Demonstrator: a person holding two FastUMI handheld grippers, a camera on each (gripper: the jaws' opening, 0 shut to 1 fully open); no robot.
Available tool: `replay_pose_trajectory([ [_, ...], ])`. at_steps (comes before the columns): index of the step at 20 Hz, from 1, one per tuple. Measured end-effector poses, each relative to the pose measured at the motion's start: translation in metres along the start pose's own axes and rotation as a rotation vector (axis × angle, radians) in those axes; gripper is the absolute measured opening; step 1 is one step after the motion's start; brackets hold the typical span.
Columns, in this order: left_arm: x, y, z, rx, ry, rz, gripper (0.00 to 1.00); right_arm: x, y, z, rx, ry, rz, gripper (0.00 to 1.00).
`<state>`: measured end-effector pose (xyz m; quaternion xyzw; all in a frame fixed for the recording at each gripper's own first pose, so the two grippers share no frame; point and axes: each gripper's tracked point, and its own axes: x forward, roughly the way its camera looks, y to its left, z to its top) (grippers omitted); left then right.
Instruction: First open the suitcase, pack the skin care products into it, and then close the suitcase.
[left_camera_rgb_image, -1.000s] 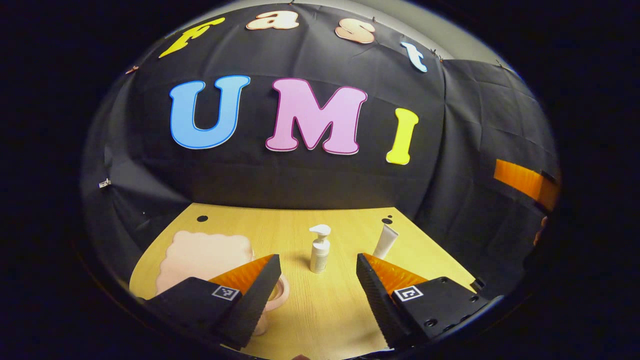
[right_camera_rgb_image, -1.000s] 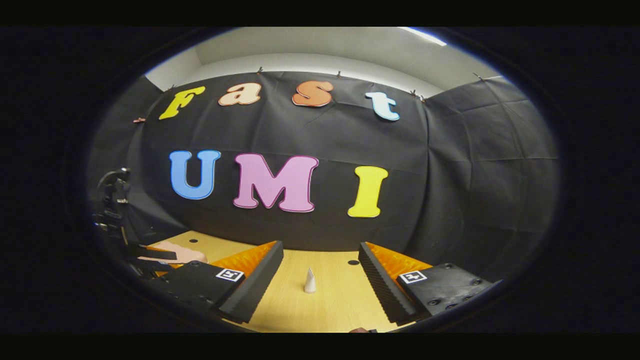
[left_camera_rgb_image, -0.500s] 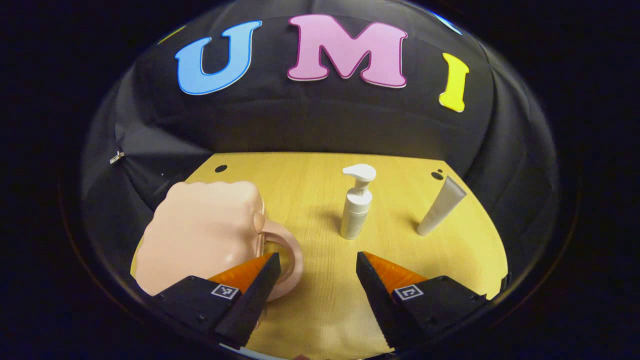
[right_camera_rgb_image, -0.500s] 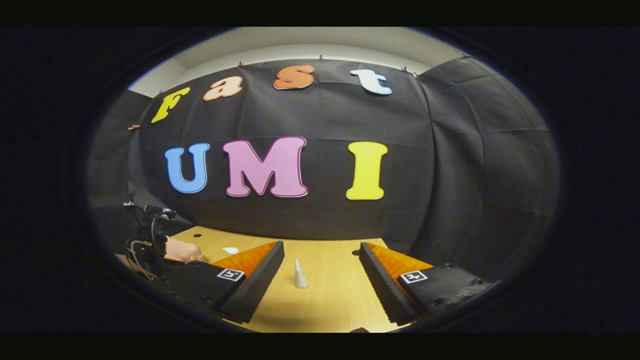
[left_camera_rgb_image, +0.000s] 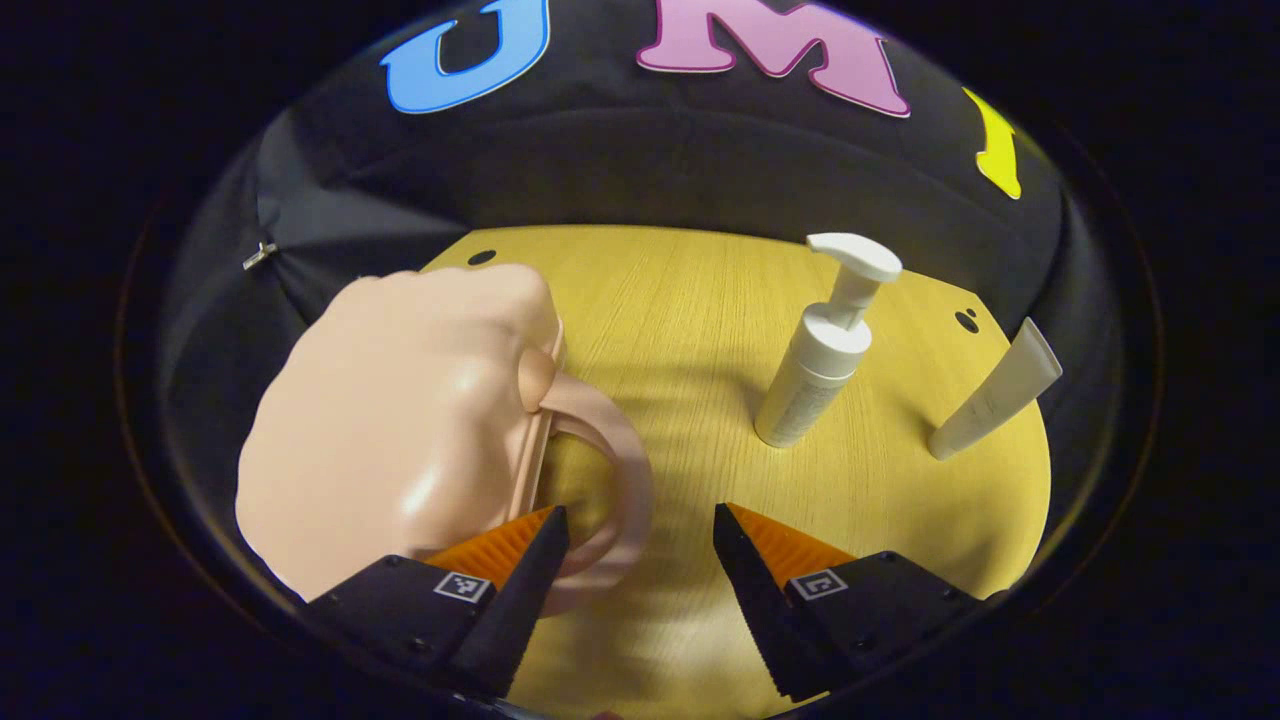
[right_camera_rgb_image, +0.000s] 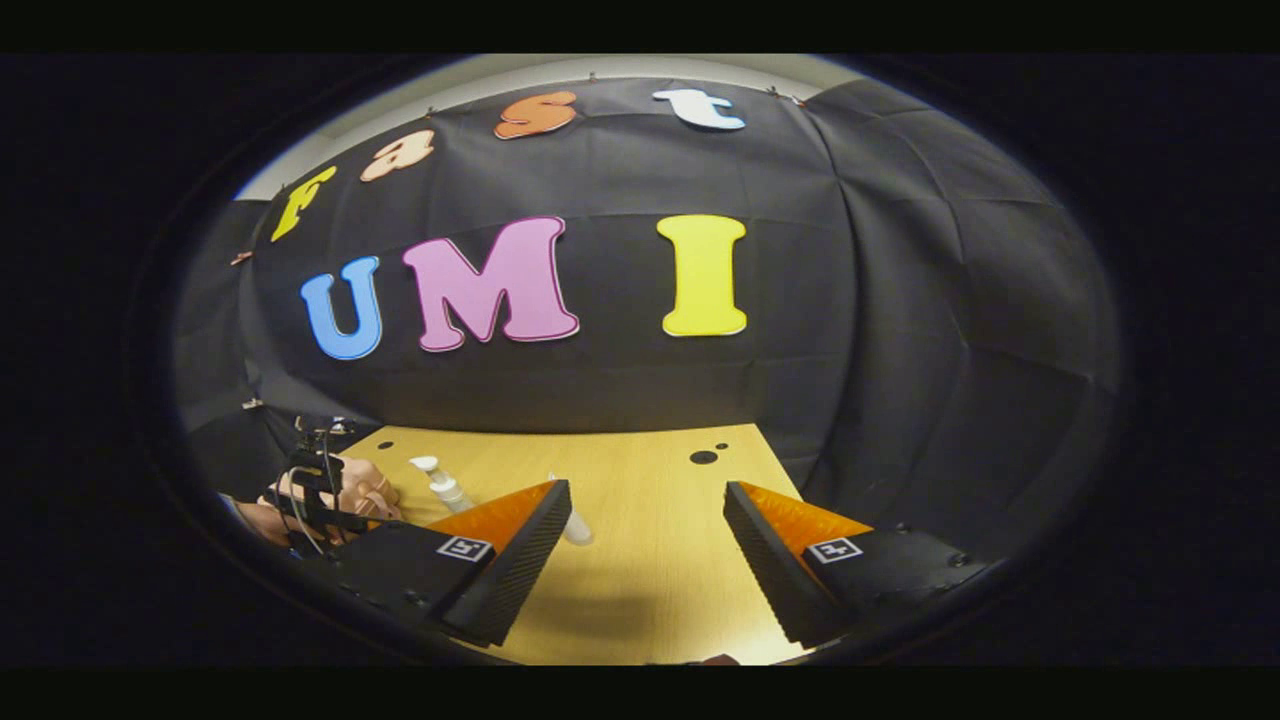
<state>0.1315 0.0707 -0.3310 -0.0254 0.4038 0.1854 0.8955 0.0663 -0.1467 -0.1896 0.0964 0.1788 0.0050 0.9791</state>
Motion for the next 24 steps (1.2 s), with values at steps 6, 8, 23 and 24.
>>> replay_pose_trajectory([
  [6,0.01,0.001,-0.002,0.058,0.031,-0.028,0.67,-0.006,-0.006,0.001,0.037,0.0,-0.056,0.99],
  [8,0.008,0.002,0.0,0.117,0.033,-0.049,0.29,-0.014,-0.001,-0.001,0.054,-0.003,-0.078,0.97],
  [23,-0.116,0.045,0.093,0.16,-0.113,-0.261,0.06,-0.038,0.051,-0.002,0.05,-0.033,-0.096,0.96],
  [24,-0.129,0.059,0.104,0.138,-0.132,-0.269,0.06,-0.037,0.057,0.001,0.046,-0.037,-0.086,0.97],
])
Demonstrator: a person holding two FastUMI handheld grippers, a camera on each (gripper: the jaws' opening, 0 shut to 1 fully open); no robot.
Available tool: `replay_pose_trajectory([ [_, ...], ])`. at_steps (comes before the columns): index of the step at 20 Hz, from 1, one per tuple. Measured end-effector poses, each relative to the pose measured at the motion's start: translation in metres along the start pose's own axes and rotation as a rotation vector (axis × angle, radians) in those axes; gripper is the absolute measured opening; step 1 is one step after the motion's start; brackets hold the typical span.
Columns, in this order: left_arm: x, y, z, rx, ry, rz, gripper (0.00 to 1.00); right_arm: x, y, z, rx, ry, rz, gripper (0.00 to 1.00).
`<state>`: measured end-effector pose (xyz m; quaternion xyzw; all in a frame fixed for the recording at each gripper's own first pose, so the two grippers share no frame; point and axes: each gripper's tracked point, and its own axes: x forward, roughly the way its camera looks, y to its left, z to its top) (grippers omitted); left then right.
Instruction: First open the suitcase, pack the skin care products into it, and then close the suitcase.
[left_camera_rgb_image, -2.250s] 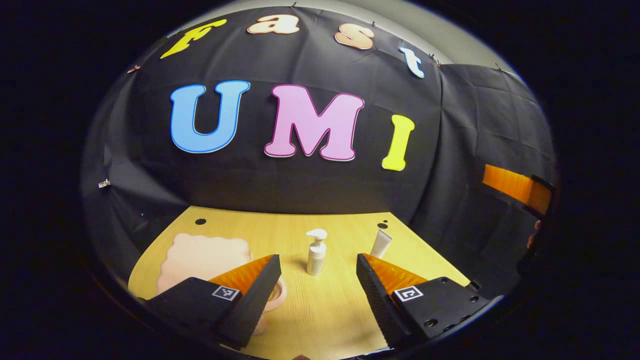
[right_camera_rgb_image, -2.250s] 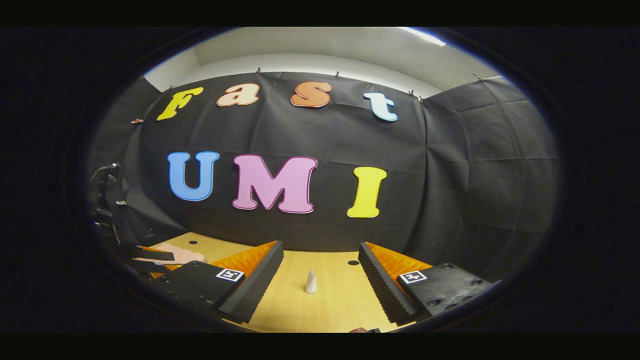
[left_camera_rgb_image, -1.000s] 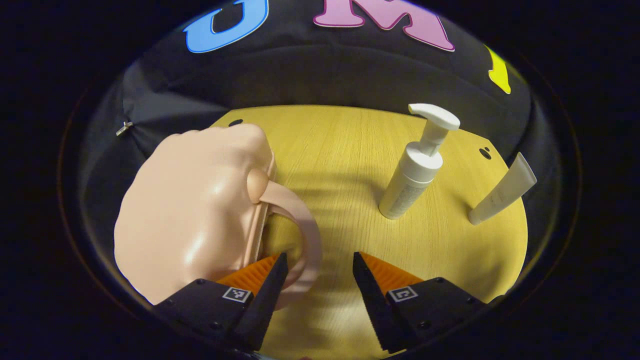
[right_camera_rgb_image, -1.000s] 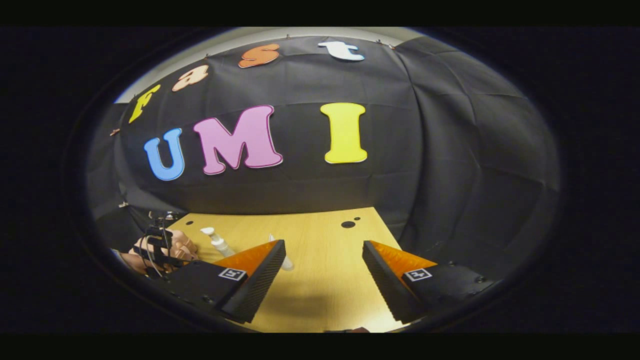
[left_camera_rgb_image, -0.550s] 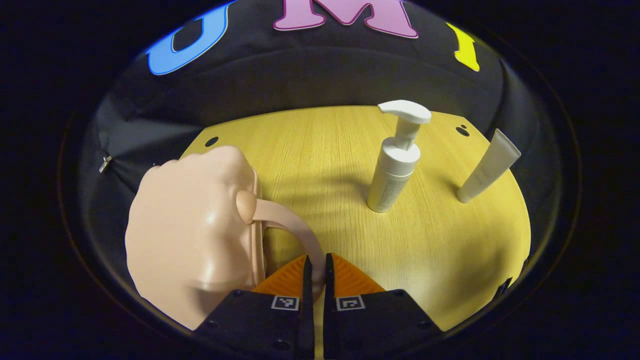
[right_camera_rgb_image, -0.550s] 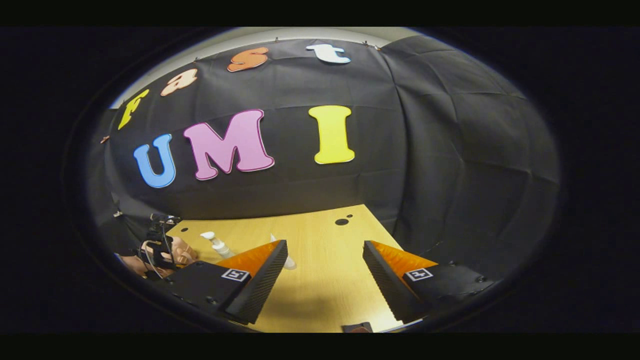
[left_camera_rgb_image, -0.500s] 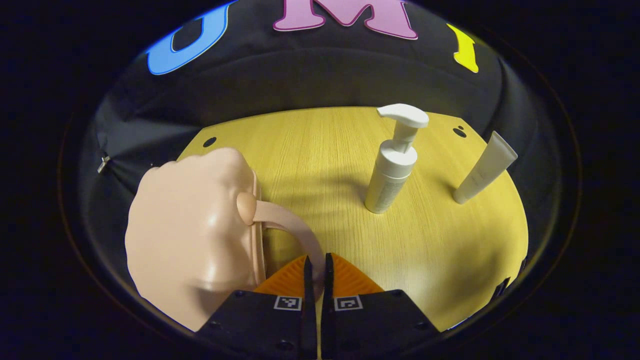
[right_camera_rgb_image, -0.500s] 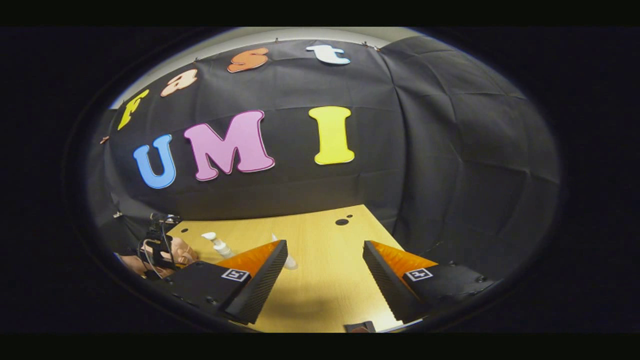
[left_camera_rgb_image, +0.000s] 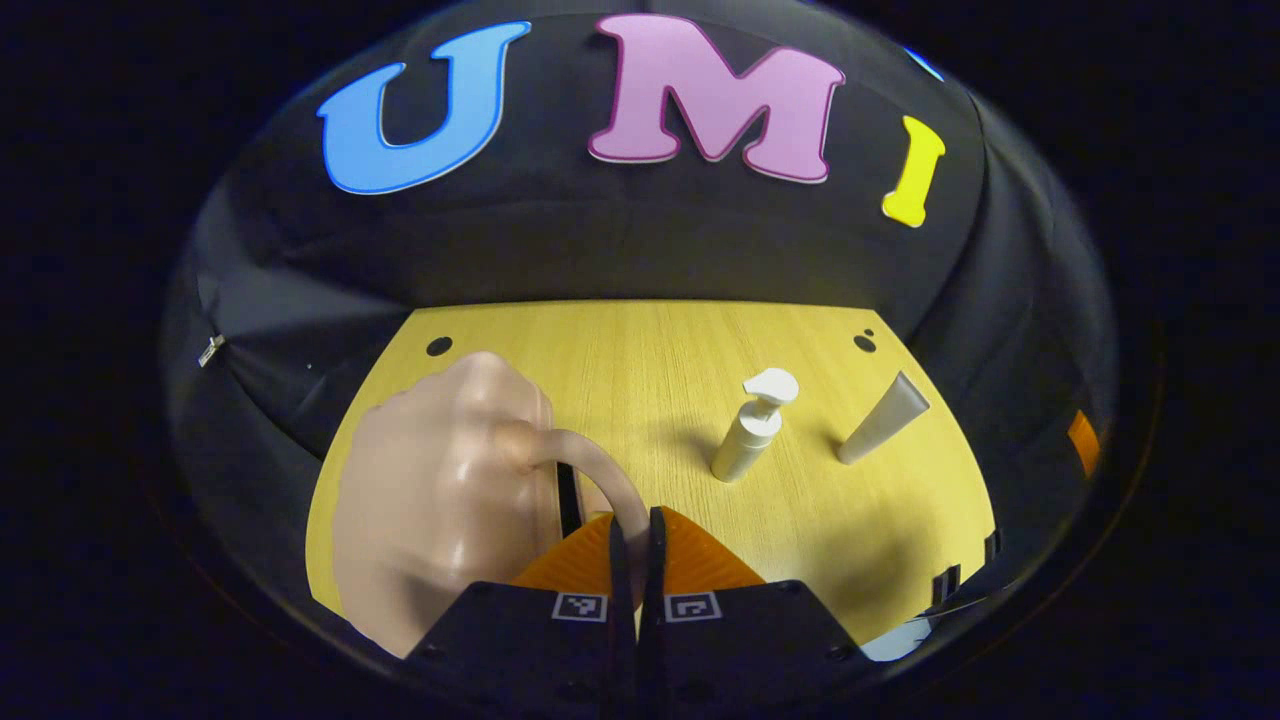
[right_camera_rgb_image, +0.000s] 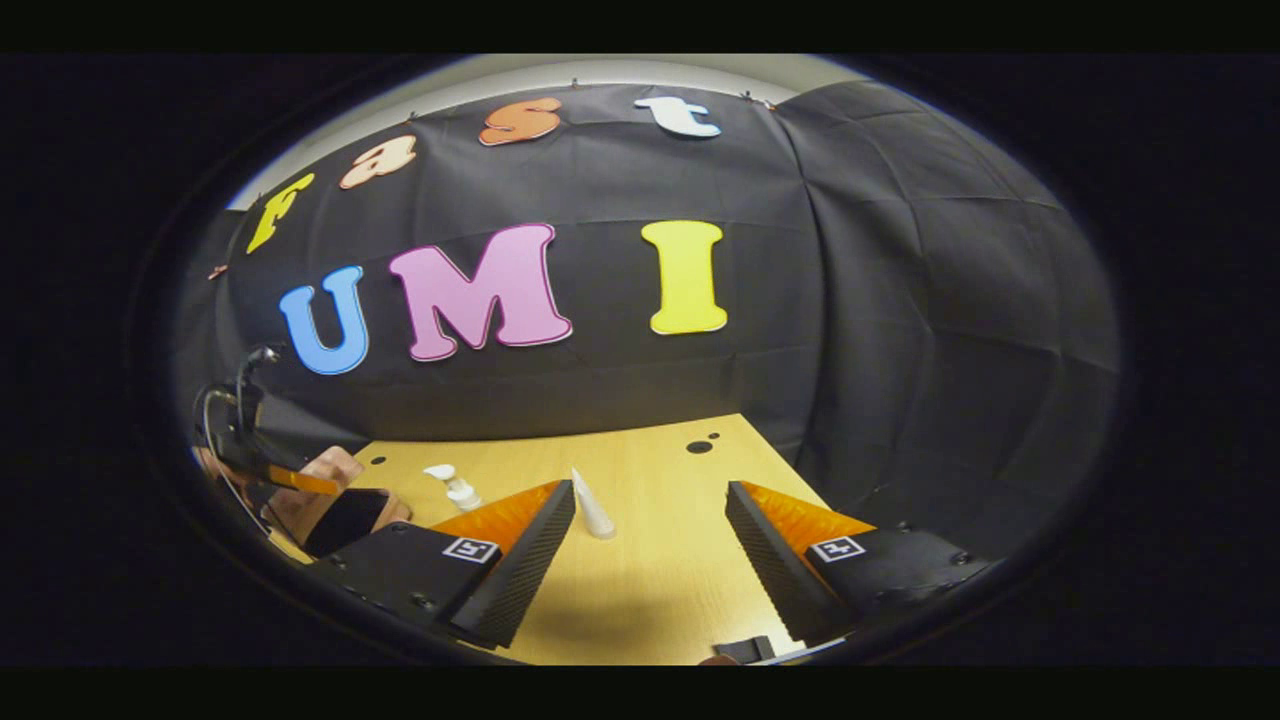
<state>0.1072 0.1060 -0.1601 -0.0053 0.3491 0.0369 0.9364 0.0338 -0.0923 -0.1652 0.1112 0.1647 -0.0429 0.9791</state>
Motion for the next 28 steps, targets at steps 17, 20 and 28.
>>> replay_pose_trajectory([
  [17,-0.065,0.463,-0.002,-0.047,-0.058,0.385,0.06,0.022,0.153,0.02,-0.066,0.03,0.084,0.97],
  [20,-0.02,0.521,-0.049,-0.11,0.024,0.314,0.06,0.024,0.167,0.019,-0.061,0.064,0.037,0.96],
  [28,0.069,0.587,-0.129,-0.161,0.101,0.263,0.2,0.03,0.203,-0.012,-0.105,0.171,-0.032,0.97],
])
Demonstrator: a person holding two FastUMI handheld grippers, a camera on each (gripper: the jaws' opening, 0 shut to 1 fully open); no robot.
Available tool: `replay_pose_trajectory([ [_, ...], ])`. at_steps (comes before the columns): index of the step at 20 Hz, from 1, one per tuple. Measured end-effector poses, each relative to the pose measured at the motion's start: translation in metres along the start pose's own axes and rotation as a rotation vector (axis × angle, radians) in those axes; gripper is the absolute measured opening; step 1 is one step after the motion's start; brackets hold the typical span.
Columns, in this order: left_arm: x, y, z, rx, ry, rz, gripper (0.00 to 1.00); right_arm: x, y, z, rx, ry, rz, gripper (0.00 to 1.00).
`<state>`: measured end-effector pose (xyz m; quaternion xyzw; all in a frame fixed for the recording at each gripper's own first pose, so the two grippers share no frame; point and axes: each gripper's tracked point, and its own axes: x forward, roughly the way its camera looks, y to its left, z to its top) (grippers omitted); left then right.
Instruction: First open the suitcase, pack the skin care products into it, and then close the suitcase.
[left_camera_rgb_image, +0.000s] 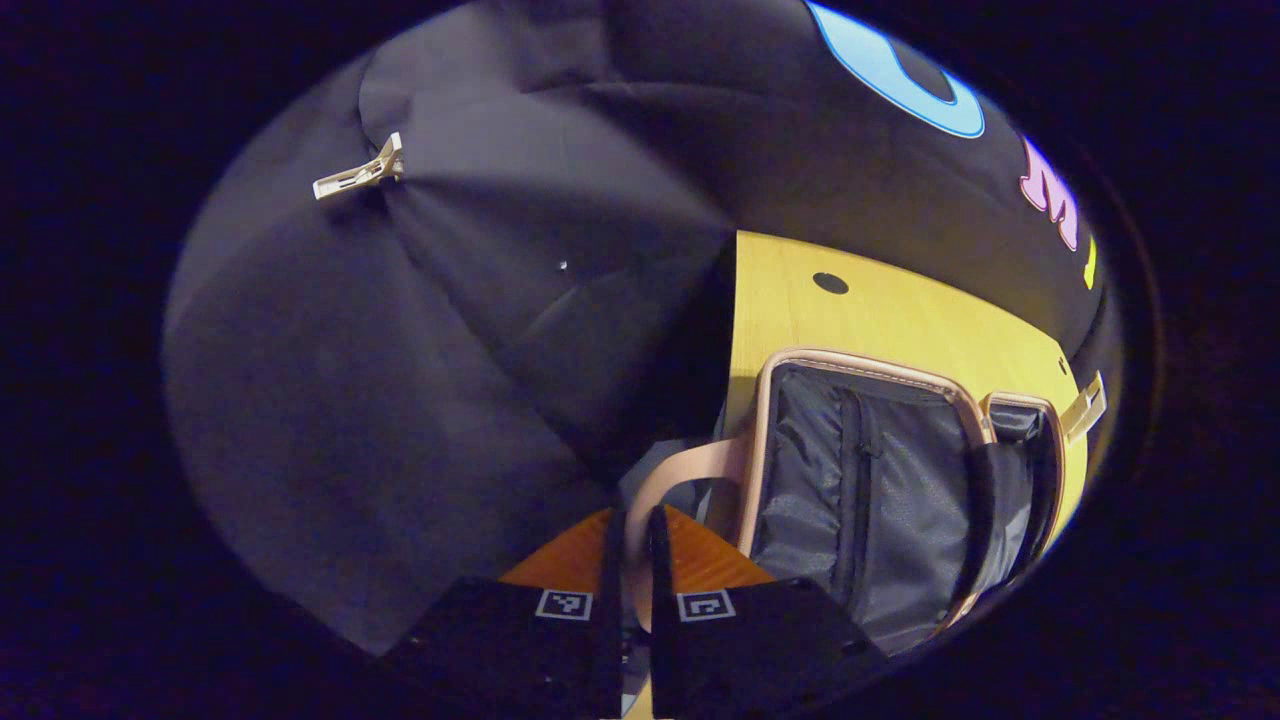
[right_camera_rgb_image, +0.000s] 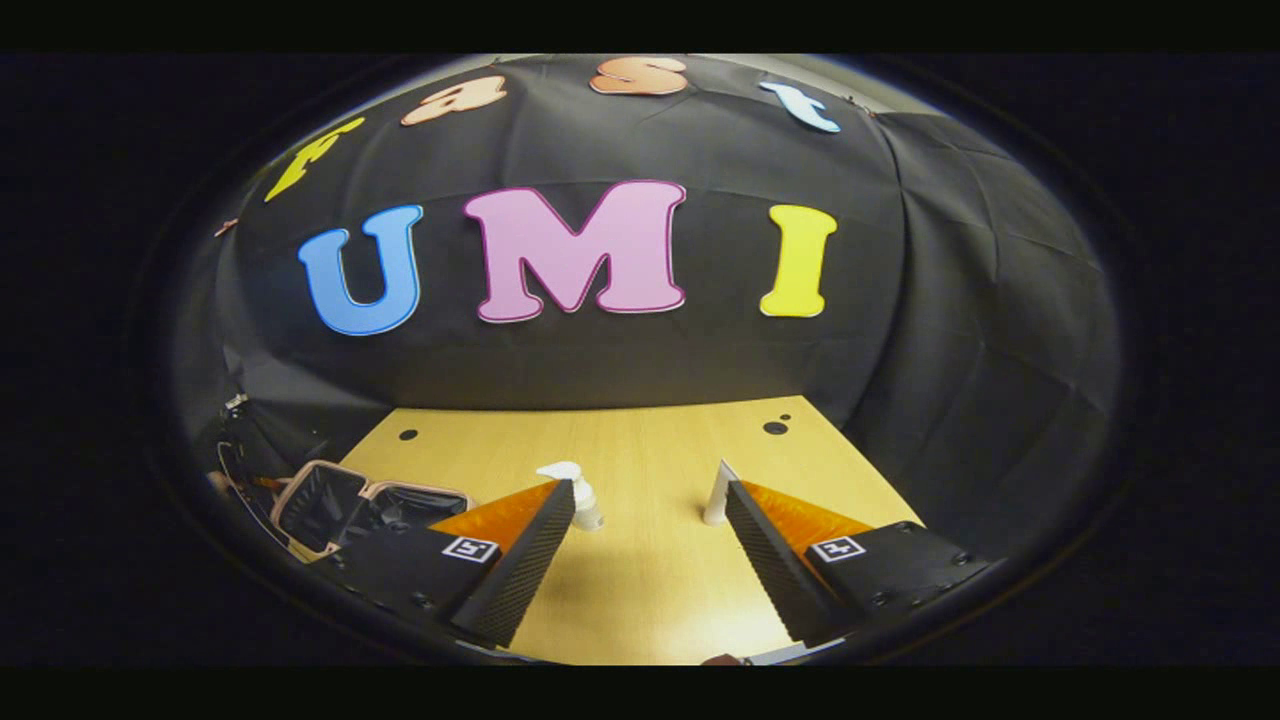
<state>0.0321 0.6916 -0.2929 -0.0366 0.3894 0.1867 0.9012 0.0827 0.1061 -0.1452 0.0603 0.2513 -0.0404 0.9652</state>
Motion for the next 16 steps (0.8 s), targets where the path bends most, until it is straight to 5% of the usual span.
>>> replay_pose_trajectory([
  [1,0.001,-0.005,0.004,-0.001,-0.018,-0.019,0.19,0.003,0.004,0.0,-0.003,0.0,-0.003,0.97],
  [4,-0.015,-0.018,0.03,0.013,-0.101,-0.07,0.81,0.009,0.016,-0.001,0.004,-0.002,0.004,0.97],
  [5,-0.023,-0.025,0.038,0.021,-0.13,-0.078,0.83,0.011,0.02,-0.001,0.011,-0.003,0.007,0.96],
  [6,-0.042,-0.042,0.051,0.037,-0.18,-0.092,0.96,0.011,0.023,-0.003,0.017,-0.002,0.013,0.97],
  [10,-0.108,-0.173,0.075,0.019,-0.292,-0.319,0.97,0.013,0.015,-0.008,-0.003,-0.032,0.01,0.97],
  [16,-0.226,-0.399,0.089,0.225,-0.497,-0.548,0.96,0.021,-0.014,-0.013,-0.022,-0.085,0.017,0.96],
])
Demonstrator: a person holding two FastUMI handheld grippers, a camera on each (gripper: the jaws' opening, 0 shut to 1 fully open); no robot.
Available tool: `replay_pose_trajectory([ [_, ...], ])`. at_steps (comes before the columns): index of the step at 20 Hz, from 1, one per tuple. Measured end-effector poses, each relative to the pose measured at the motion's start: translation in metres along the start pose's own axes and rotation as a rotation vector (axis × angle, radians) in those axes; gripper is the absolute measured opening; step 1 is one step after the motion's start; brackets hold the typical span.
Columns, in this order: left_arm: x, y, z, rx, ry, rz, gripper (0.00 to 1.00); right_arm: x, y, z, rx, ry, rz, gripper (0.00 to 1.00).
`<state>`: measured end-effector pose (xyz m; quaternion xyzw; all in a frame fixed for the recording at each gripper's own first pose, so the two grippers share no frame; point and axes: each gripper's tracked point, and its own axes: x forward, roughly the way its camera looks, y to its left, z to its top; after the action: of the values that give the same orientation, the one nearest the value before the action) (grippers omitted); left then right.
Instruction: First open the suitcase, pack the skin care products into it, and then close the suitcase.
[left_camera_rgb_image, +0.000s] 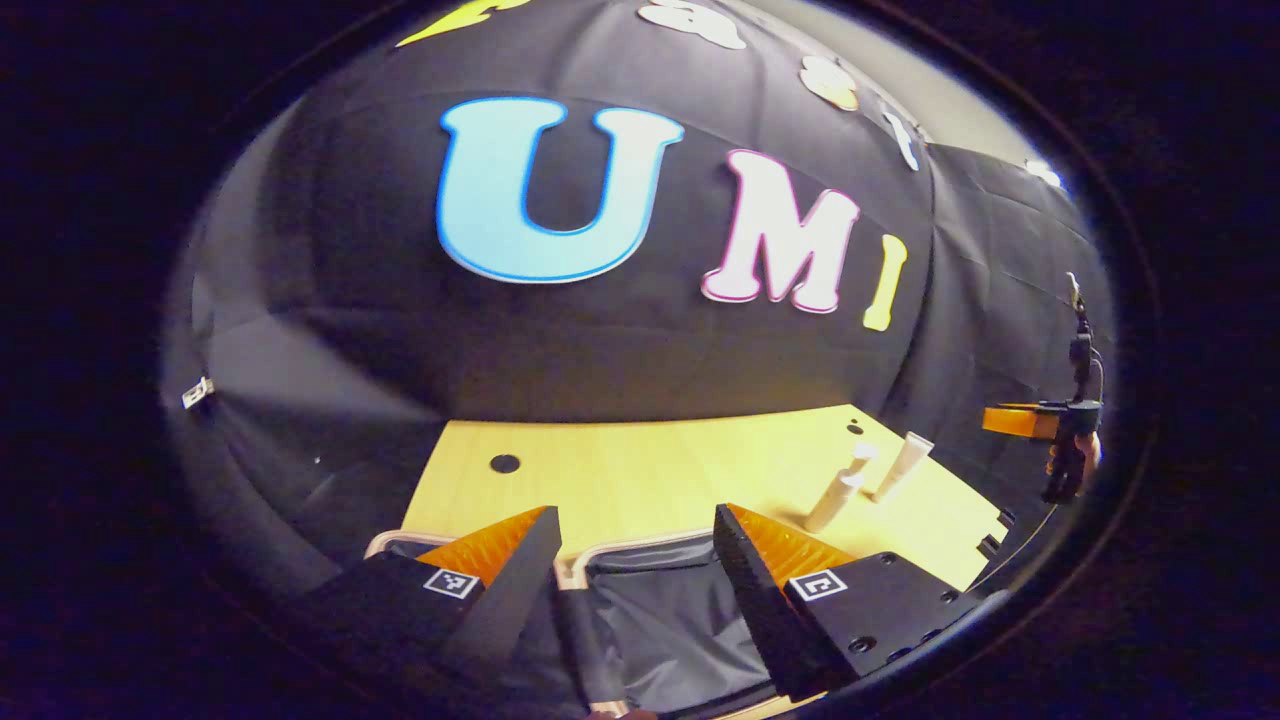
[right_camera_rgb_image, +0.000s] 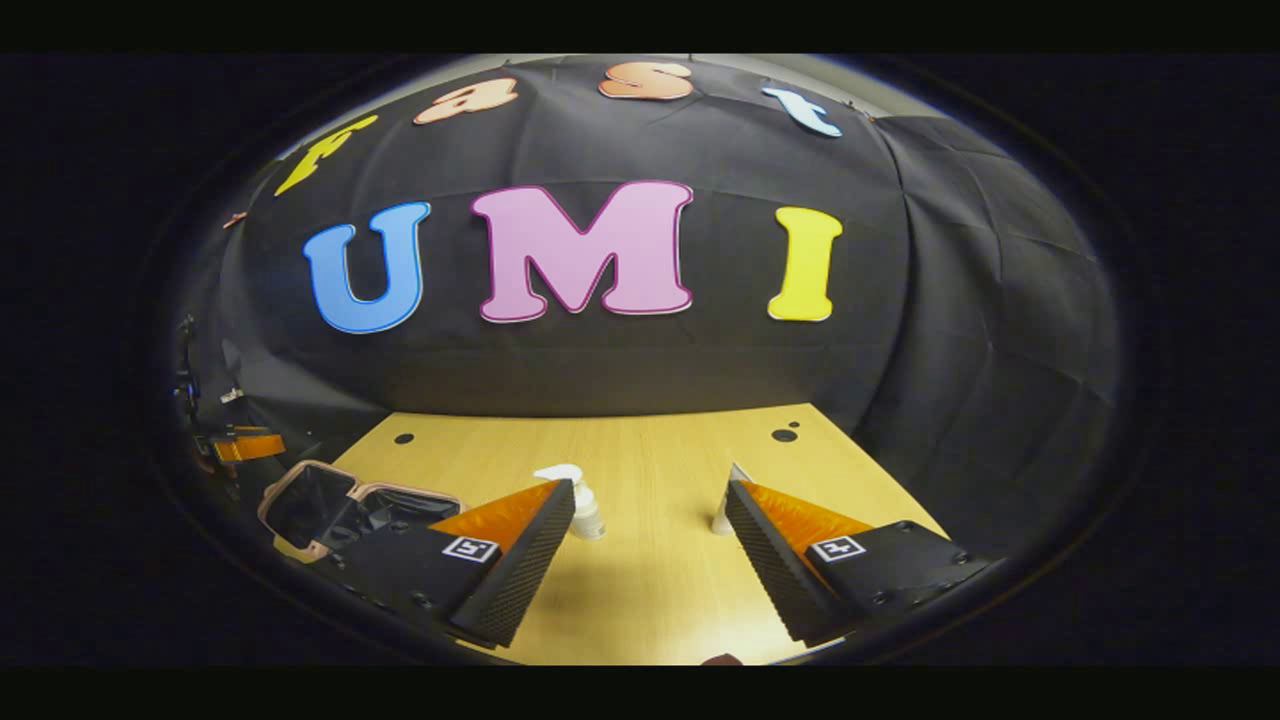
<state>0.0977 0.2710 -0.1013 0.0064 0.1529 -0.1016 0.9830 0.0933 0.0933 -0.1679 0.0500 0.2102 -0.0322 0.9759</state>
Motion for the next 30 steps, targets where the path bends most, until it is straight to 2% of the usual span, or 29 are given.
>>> replay_pose_trajectory([
  [3,0.028,-0.101,-0.015,-0.037,0.007,-0.111,0.96,0.011,-0.017,-0.005,0.009,-0.008,0.005,0.96],
  [6,0.055,-0.166,-0.035,-0.076,0.055,-0.181,0.96,0.031,-0.035,-0.024,-0.007,0.014,0.01,0.97],
  [13,0.149,-0.237,-0.104,-0.048,0.205,-0.175,0.97,0.09,-0.071,-0.082,-0.033,0.13,0.057,0.97],
  [18,0.224,-0.241,-0.134,-0.074,0.276,-0.063,0.97,0.141,-0.084,-0.125,-0.034,0.216,0.081,0.97],
  [21,0.253,-0.238,-0.155,-0.104,0.325,-0.017,0.97,0.17,-0.09,-0.144,-0.033,0.256,0.092,0.97],
  [27,0.291,-0.239,-0.168,-0.094,0.365,0.022,0.97,0.208,-0.097,-0.179,-0.031,0.328,0.109,0.97],
  [28,0.295,-0.241,-0.17,-0.097,0.385,0.019,0.97,0.212,-0.096,-0.182,-0.028,0.333,0.109,0.88],
  [29,0.3,-0.242,-0.172,-0.098,0.389,0.016,0.97,0.215,-0.095,-0.186,-0.024,0.341,0.114,0.92],
  [30,0.3,-0.239,-0.168,-0.09,0.386,0.031,0.88,0.218,-0.094,-0.188,-0.024,0.347,0.112,0.89],
])
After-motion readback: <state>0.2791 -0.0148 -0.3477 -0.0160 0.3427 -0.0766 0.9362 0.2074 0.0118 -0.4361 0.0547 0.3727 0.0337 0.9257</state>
